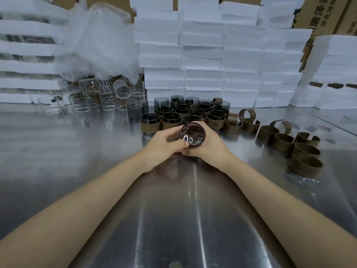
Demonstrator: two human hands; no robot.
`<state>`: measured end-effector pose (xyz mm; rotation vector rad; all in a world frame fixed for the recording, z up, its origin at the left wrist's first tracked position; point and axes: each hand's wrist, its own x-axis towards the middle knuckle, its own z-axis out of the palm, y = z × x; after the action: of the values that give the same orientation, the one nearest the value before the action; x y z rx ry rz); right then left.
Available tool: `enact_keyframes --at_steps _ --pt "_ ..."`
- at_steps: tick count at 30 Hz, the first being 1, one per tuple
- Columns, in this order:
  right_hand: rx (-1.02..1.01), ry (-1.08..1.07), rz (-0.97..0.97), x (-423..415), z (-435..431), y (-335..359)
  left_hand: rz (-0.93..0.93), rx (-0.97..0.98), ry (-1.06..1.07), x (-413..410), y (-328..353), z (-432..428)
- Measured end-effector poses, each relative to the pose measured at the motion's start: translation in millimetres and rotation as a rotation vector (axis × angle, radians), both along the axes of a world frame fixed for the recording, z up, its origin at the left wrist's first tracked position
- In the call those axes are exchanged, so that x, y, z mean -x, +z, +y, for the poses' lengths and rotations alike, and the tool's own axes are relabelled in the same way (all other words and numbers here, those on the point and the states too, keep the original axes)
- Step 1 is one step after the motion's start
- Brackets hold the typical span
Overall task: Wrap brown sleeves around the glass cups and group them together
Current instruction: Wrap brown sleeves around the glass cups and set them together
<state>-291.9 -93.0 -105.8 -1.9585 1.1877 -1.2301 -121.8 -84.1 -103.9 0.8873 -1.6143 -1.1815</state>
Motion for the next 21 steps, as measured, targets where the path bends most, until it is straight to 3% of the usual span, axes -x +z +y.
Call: enact_keyframes --at_steps 6,21 --pt "-0.003 0.003 0.004 0.8 0.1 1.3 -0.06 0.022 0.031 -0.6 2.5 -0.6" --pt "0.122 0.116 0.111 -3.8 12.3 5.6 0.029 -0.028 0.138 -3.5 4.4 -3.9"
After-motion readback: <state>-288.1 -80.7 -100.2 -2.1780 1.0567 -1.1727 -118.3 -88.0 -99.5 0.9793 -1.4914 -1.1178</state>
